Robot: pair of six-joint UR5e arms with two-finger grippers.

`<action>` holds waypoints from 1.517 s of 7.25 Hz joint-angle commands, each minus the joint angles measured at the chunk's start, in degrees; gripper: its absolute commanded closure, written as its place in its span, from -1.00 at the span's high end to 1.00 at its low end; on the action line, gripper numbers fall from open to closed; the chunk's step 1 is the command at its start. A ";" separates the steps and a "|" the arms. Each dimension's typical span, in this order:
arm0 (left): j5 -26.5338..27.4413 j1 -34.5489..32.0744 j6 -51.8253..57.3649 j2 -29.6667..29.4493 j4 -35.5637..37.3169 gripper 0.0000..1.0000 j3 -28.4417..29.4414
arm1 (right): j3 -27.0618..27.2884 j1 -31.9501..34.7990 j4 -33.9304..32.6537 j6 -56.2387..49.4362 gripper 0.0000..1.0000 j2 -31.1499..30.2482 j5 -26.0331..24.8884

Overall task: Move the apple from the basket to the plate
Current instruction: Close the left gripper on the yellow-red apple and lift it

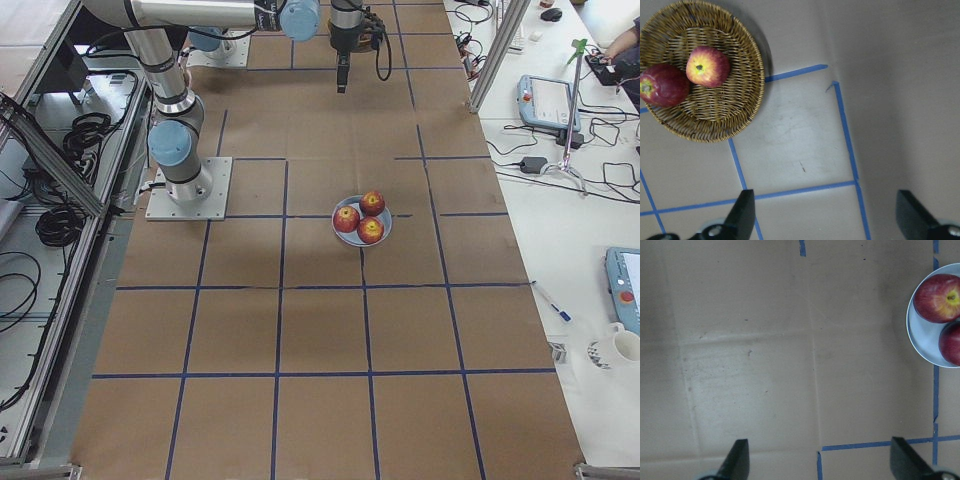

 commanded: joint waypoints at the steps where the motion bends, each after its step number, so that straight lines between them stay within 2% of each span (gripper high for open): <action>1: 0.12 7.18 9.71 -6.36 13.75 0.98 -5.75 | 0.12 0.00 0.00 0.00 1.00 0.00 0.07; 4: 0.12 9.23 23.42 -19.01 25.01 0.98 -2.45 | 0.12 0.00 0.00 0.00 1.00 0.00 0.07; 6: 0.03 9.31 26.08 -23.25 25.23 0.98 -0.94 | 0.21 0.00 0.00 0.00 1.00 0.00 0.07; 9: 0.56 9.40 28.03 -26.60 25.40 0.97 -1.20 | 0.21 0.00 0.00 0.00 1.00 0.00 0.07; 10: 0.56 9.40 28.03 -26.78 25.40 0.75 -1.20 | 0.21 0.00 0.00 0.00 1.00 0.00 0.07; 11: 0.65 9.40 28.03 -26.78 25.32 0.35 -1.11 | 0.21 0.00 0.00 0.00 1.00 0.00 0.07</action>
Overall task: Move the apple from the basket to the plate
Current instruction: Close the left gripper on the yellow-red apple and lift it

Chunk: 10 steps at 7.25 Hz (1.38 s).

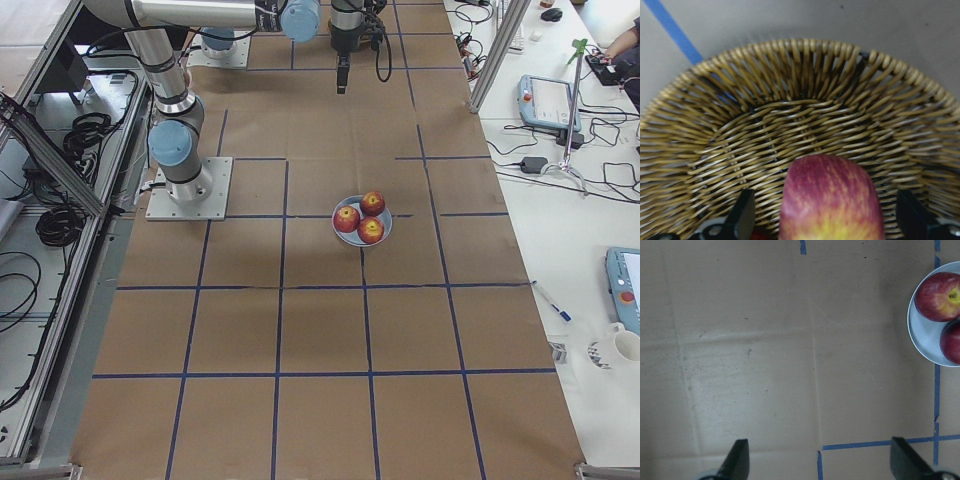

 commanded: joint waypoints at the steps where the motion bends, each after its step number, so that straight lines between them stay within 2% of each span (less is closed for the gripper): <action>1: 0.00 0.02 0.43 -0.21 -0.06 0.07 0.04 | 0.00 0.00 0.00 0.00 1.00 0.00 0.00; 2: 0.09 0.02 1.91 -0.13 -0.06 -0.04 0.48 | 0.00 0.00 0.00 0.00 1.00 0.00 0.00; 5: -0.43 -1.56 -0.95 3.81 -0.15 -0.06 0.75 | -0.09 0.00 0.00 0.00 1.00 0.00 0.00; 7: -0.61 -9.08 -14.80 7.33 -1.90 -0.06 0.74 | -0.09 0.00 0.00 0.00 1.00 0.00 0.00; 10: -0.88 -24.63 -41.32 5.86 -2.61 -0.06 2.84 | -0.09 0.00 0.00 0.00 1.00 0.00 0.00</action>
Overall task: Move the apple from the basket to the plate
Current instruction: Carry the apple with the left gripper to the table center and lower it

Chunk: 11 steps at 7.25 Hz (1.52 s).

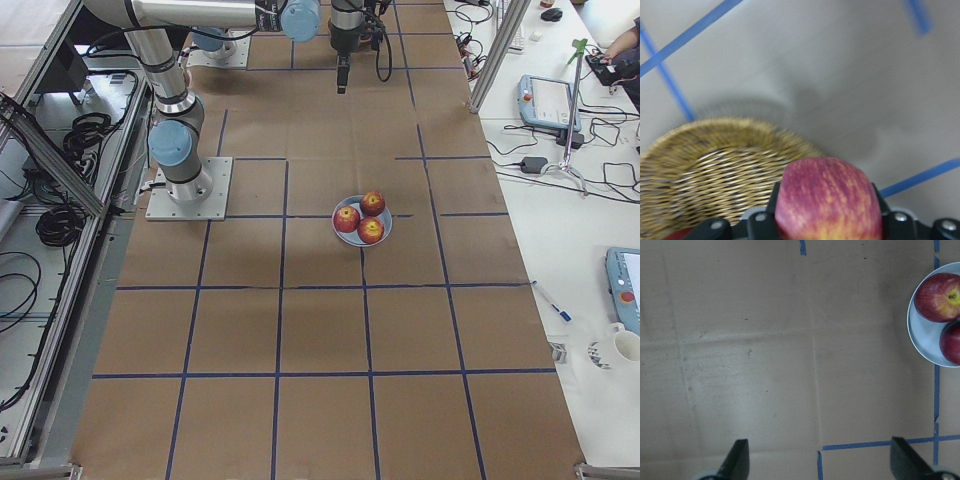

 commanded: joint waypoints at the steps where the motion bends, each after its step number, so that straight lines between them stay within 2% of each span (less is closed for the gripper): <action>1: -1.34 -12.05 -16.67 -3.70 -0.18 -0.06 3.77 | 0.00 0.00 0.00 0.00 1.00 0.00 0.00; 3: -1.79 -18.15 -23.20 -8.28 -0.18 -0.06 7.30 | 0.00 0.00 0.00 0.00 1.00 0.00 0.00; 5: -6.34 -18.96 -25.58 -10.14 0.61 -0.06 7.49 | 0.09 0.00 0.00 0.00 1.00 0.00 0.00; 7: -6.71 -19.04 -27.09 -11.63 0.79 -0.06 7.75 | 0.09 0.00 0.00 0.00 1.00 0.00 0.00; 10: -6.64 -21.14 -27.36 -14.18 -0.26 -0.04 12.75 | 0.09 0.00 0.00 0.00 1.00 0.00 0.00; 11: -6.54 -21.42 -27.36 -13.84 -0.27 -0.02 11.98 | 0.09 0.00 0.00 0.00 1.00 0.00 0.00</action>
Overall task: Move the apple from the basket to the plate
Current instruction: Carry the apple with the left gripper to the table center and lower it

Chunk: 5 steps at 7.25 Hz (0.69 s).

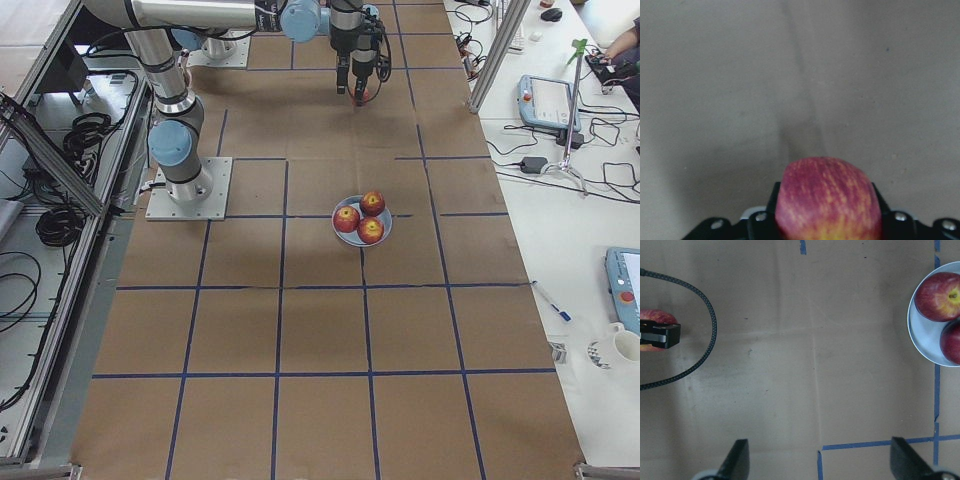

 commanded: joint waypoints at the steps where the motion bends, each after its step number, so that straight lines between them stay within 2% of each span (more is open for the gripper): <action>1: 0.52 -0.75 0.05 -0.79 -0.39 0.03 0.03 | 0.09 0.00 0.00 0.00 1.00 0.00 0.00; 3: 1.22 -0.84 0.13 -0.97 -0.48 0.05 -0.50 | 0.09 0.00 0.00 0.00 1.00 0.00 0.00; 5: 1.31 -0.93 0.05 -1.23 -0.48 0.54 -0.33 | 0.09 0.00 0.00 0.00 1.00 0.00 0.00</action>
